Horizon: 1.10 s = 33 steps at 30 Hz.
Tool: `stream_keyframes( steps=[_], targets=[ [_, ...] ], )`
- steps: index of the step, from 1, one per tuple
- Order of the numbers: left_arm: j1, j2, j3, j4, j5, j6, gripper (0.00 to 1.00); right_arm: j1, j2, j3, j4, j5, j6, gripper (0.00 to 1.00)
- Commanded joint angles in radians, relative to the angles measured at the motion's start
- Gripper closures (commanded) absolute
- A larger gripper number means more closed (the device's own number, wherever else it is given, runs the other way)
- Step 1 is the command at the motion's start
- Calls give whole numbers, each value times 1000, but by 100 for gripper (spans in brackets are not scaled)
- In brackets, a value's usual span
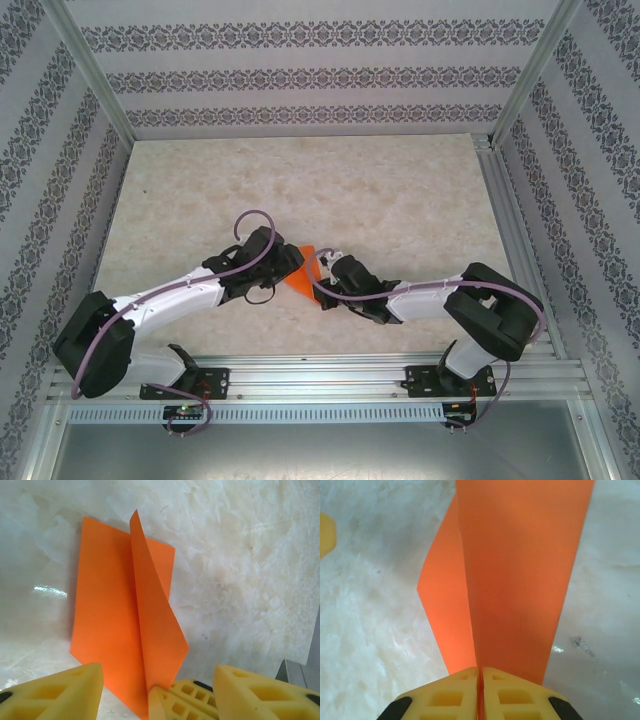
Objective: Fold a paper plane with a square sheet of paper (pick it up from the middle)
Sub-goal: Fourth fold the wing at the center of the table.
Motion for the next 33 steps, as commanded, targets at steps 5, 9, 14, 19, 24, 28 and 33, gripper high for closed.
stream_keyframes(
  steps=[5,9,14,19,24,28,33],
  targets=[
    [4,24,-35,87,12,25,69,-79,38,-65,243,-185,174,89],
    [4,60,-20,123,41,50,70,-109,64,-80,304,-228,220,89],
    [5,138,4,144,78,55,77,-141,76,-83,314,-262,251,88],
    [7,214,44,147,81,63,80,-174,106,-75,305,-302,275,88],
    [10,296,85,157,97,73,84,-190,148,-60,309,-331,292,88],
    [16,332,87,150,97,57,87,-199,174,-54,336,-354,311,89],
    [16,346,82,123,72,49,89,-220,158,-50,310,-353,310,89]
  ],
)
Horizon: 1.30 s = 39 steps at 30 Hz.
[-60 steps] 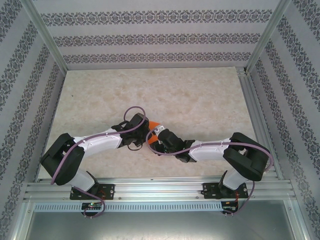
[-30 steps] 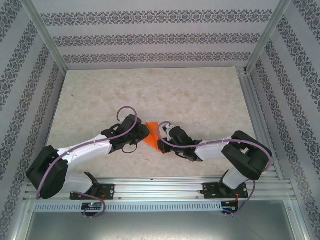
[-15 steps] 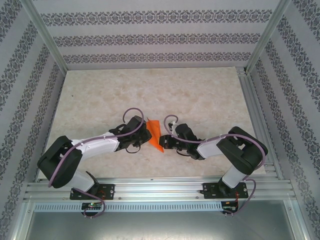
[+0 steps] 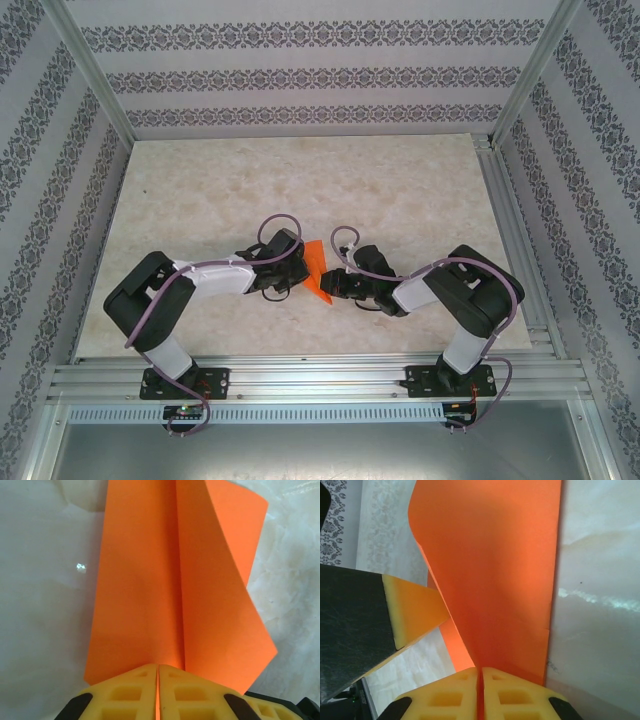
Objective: Fold a paper plane with a square sheet of paper (pick it up from the middle)
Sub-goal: Fourth fold the wing at the center of the table.
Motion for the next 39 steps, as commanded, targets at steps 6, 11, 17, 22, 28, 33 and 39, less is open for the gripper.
stream_keyframes(
  steps=[6,11,17,22,28,33,39],
  targets=[
    [11,16,25,-42,-41,19,90,-26,-28,23,-34,-11,-4,90],
    [9,67,42,-50,-21,27,92,-36,-74,50,-118,-13,-19,90],
    [11,103,67,-87,-36,51,94,-61,-111,65,-207,5,-59,89],
    [11,129,82,-93,-26,61,95,-82,-72,81,-227,-12,-62,89],
    [11,137,97,-103,-24,76,95,-109,-50,83,-207,-39,-45,89],
    [11,136,111,-116,-24,92,95,-118,-22,96,-220,-45,-35,88],
    [10,112,129,-119,-22,115,92,-124,-2,104,-245,-37,-12,89]
  ],
)
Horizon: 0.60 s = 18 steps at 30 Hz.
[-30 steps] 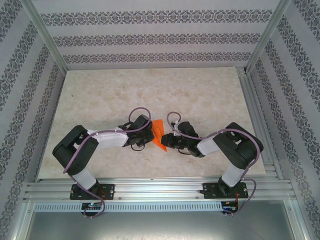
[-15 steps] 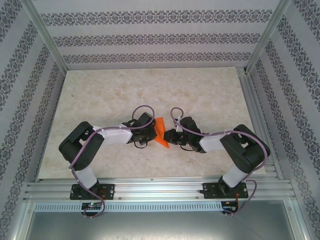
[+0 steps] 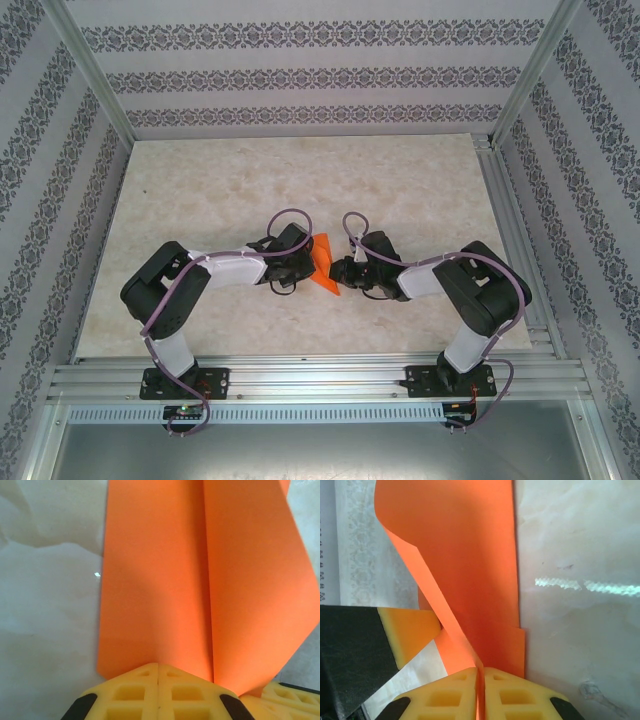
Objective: Fold a paper plane with a square sheet of paper (pick it up from the middle)
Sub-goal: Fourth fold the wing at the center of the table.
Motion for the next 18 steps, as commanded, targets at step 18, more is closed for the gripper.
stream_keyframes(
  steps=[18],
  targets=[
    [21,-99,53,10,48,62,84,-13,17,23,-61,26,21,88]
  ],
)
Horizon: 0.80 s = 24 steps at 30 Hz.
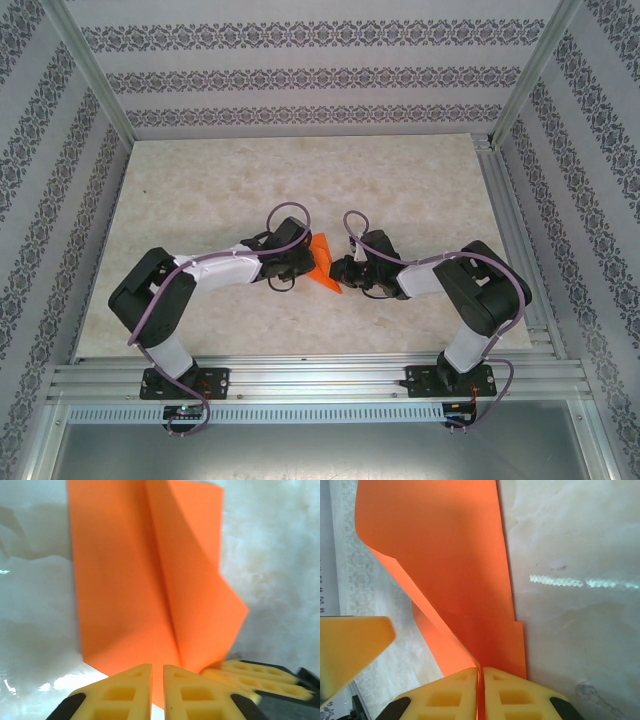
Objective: Fold a paper plane with a square sheet of paper (pick it up from the middle)
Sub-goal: Fourth fold the wing at the center of the table.
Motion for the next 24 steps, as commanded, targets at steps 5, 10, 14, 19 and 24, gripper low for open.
stream_keyframes(
  steps=[5,10,14,19,24],
  targets=[
    [33,32,40,131,96,9,84,-12,23,9,-25,28,21,88],
    [35,116,75,188,157,-14,84,-13,32,8,-13,21,34,88],
    [36,151,86,198,158,-21,85,-14,29,2,-7,24,41,88],
    [40,187,93,225,154,-16,85,-16,19,0,-6,28,43,88],
    [43,206,98,229,151,-12,85,-18,-20,-13,8,15,32,82]
  ],
)
